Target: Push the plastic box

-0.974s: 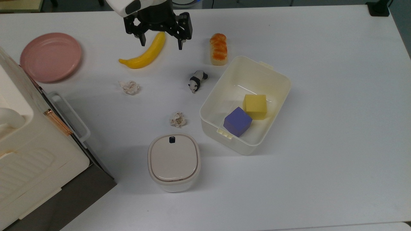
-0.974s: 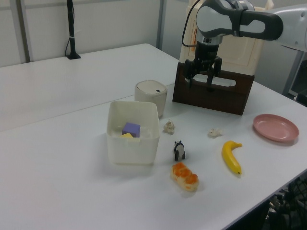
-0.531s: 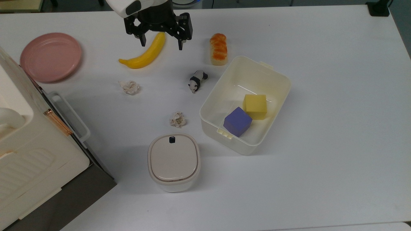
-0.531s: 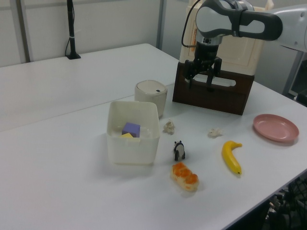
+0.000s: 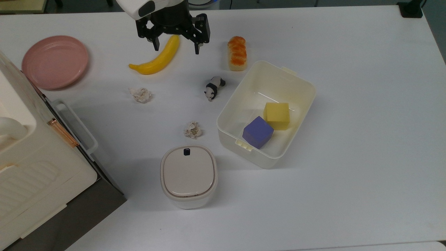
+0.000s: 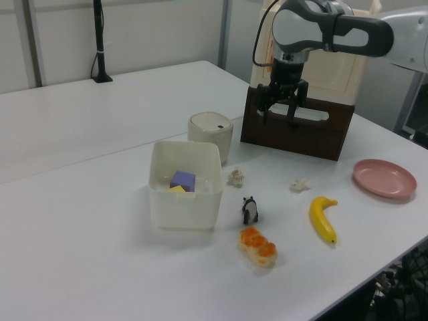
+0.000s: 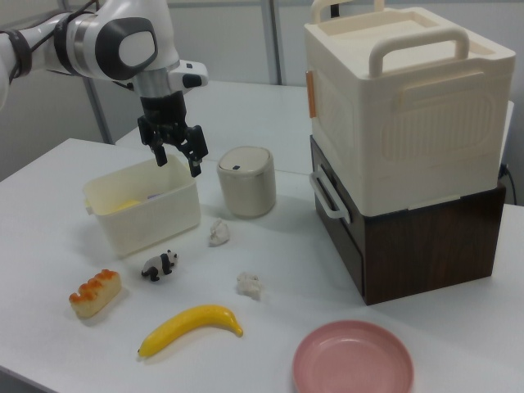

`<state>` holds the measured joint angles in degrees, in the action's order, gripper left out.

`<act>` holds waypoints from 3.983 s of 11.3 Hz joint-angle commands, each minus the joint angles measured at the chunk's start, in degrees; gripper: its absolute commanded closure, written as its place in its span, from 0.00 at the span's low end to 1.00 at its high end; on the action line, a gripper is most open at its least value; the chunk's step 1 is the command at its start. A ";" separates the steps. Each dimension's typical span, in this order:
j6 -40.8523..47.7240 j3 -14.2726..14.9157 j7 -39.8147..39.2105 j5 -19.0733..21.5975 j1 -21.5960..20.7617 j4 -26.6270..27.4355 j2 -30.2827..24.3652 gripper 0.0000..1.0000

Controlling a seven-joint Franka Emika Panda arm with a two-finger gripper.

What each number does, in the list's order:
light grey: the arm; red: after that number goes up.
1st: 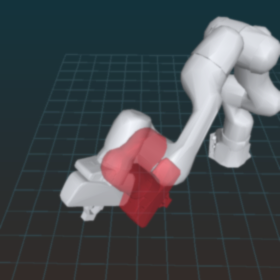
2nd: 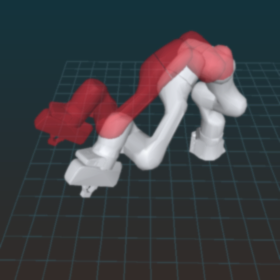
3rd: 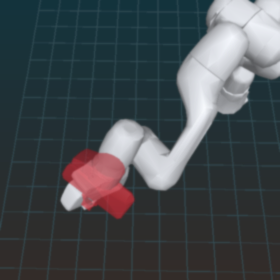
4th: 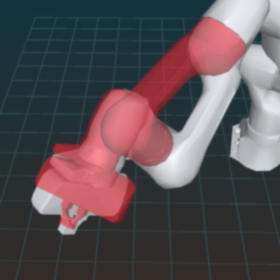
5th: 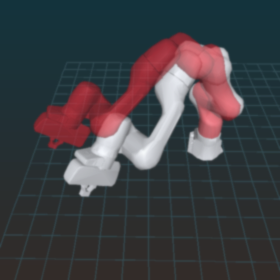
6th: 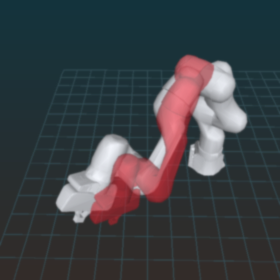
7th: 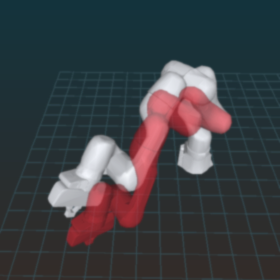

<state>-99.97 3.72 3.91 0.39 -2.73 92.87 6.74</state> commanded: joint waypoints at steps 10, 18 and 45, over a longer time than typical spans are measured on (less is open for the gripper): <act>1.98 0.06 -1.45 -0.04 -0.78 0.65 -0.68 0.00; 1.98 -0.11 -3.55 -0.30 -2.10 1.61 -0.50 0.00; -14.46 -1.87 -46.19 -10.14 -15.81 -2.07 17.69 0.00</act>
<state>-113.54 1.80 -44.39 -8.80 -17.42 94.16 22.46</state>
